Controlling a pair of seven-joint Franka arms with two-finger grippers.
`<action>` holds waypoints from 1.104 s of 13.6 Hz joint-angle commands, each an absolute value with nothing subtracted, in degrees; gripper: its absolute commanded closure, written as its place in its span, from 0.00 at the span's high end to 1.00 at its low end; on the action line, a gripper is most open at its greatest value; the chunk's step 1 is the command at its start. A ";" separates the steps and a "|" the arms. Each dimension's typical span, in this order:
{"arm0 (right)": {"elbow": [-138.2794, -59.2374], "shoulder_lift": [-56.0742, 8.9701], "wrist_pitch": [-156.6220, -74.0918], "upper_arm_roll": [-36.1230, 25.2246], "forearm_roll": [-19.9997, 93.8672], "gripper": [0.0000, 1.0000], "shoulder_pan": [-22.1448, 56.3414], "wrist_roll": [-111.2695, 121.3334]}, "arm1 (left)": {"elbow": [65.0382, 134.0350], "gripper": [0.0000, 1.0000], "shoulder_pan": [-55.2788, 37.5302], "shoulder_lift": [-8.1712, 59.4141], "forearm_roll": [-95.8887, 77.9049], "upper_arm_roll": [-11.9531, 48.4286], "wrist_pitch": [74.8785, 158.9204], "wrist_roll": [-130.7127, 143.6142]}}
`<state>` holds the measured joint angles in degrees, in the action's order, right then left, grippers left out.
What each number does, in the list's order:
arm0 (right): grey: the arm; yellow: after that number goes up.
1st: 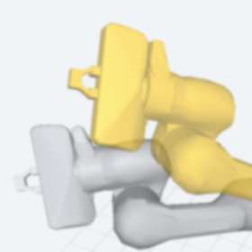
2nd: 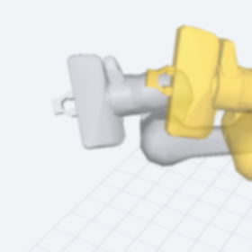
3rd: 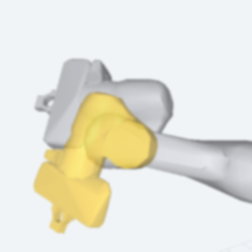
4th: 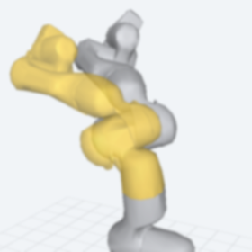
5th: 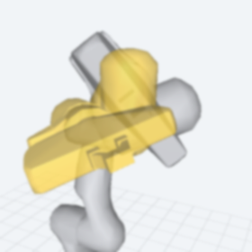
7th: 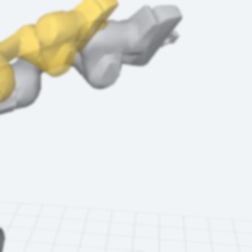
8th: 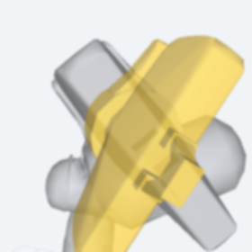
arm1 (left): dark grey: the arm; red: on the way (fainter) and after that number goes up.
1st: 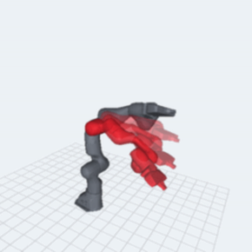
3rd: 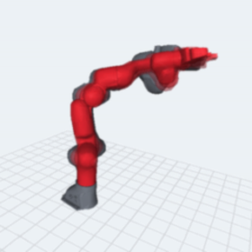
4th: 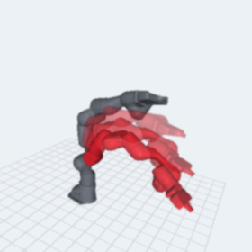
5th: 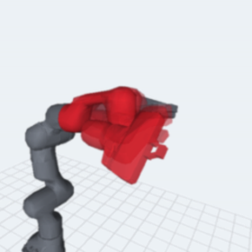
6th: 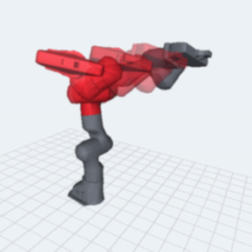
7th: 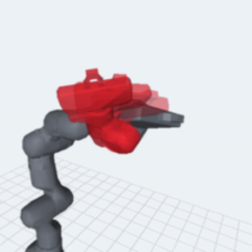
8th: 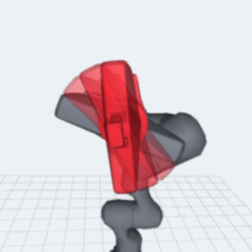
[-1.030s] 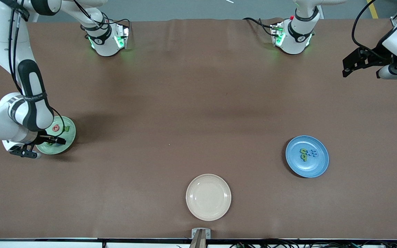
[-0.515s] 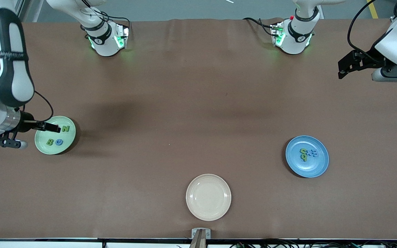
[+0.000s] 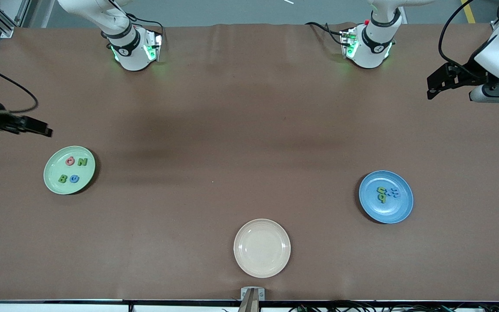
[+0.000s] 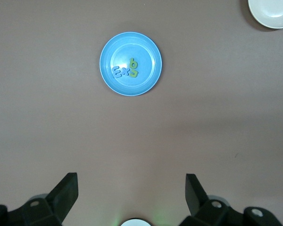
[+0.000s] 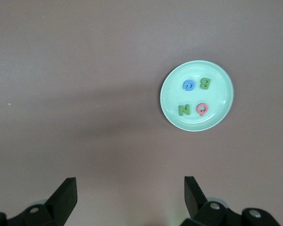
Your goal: Sort upper and lower case letters into plates
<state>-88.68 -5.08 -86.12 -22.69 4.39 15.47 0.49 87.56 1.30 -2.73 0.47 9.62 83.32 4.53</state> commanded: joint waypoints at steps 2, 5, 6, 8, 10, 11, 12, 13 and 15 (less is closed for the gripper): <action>-84.90 -5.89 -83.06 -20.49 3.25 1.00 11.62 0.44 | 88.68 1.00 1.76 -4.92 -0.79 9.67 84.46 4.04; -83.94 -5.80 -83.06 -6.46 2.99 1.00 -1.37 0.44 | 88.94 1.00 1.84 -4.57 -0.70 9.76 85.07 4.13; -83.94 -5.45 -83.06 -5.46 2.99 1.00 -2.54 0.44 | 89.03 1.00 1.85 -4.57 -0.70 9.76 85.34 4.13; -83.85 -4.83 -83.14 -5.45 2.73 1.00 -2.29 0.44 | 88.95 1.00 1.85 -4.48 -0.70 9.76 85.60 4.13; -83.76 -4.83 -83.41 -5.62 1.24 1.00 -1.15 0.18 | 89.03 1.00 1.85 -4.40 -0.70 9.76 86.13 4.13; -83.67 -4.83 -83.41 -5.89 1.23 1.00 -0.53 0.26 | 89.03 1.00 1.85 -4.31 -0.70 9.76 86.39 4.22; -83.67 -4.57 -83.50 -5.98 1.14 1.00 -0.44 0.26 | 89.03 1.00 1.85 -4.31 -0.70 9.76 86.48 4.22; -83.67 -4.48 -83.58 -5.98 1.14 1.00 -0.35 0.35 | 89.03 1.00 1.85 -4.22 -0.70 9.76 86.57 4.22; -83.76 -4.04 -83.58 -6.15 -0.34 1.00 0.69 0.18 | 89.12 1.00 1.85 -4.22 -0.70 9.76 86.57 4.22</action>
